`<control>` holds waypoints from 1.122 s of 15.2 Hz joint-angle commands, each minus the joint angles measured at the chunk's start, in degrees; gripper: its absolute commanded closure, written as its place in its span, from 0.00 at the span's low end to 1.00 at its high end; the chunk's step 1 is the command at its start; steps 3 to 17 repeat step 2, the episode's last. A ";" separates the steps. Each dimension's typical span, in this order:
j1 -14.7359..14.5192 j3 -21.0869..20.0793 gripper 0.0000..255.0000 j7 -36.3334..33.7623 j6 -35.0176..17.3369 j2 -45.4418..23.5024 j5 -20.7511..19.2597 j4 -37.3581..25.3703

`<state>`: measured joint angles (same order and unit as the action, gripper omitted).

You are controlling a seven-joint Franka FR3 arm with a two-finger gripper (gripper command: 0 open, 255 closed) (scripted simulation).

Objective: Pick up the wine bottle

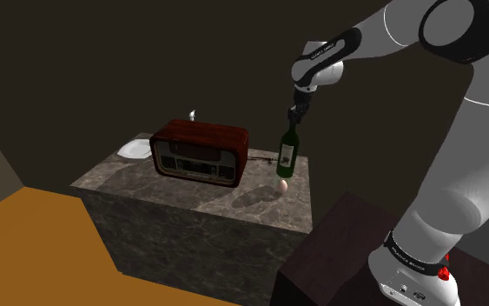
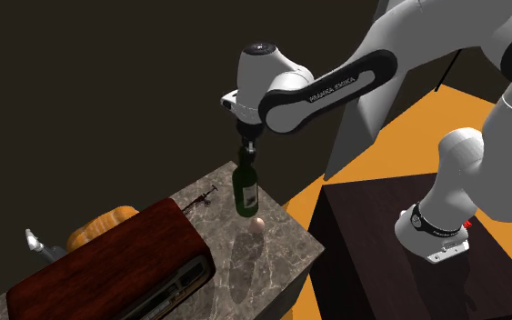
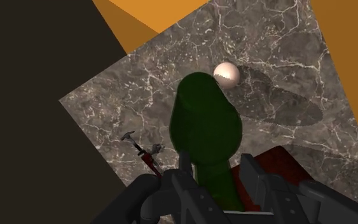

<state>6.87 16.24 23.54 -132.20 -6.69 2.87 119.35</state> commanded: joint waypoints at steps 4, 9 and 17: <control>0.02 0.07 1.00 -0.05 0.90 0.45 -0.18 -0.47; 0.02 0.07 1.00 -0.05 0.90 0.45 -0.18 -0.47; 0.02 0.07 1.00 -0.05 0.90 0.45 -0.18 -0.47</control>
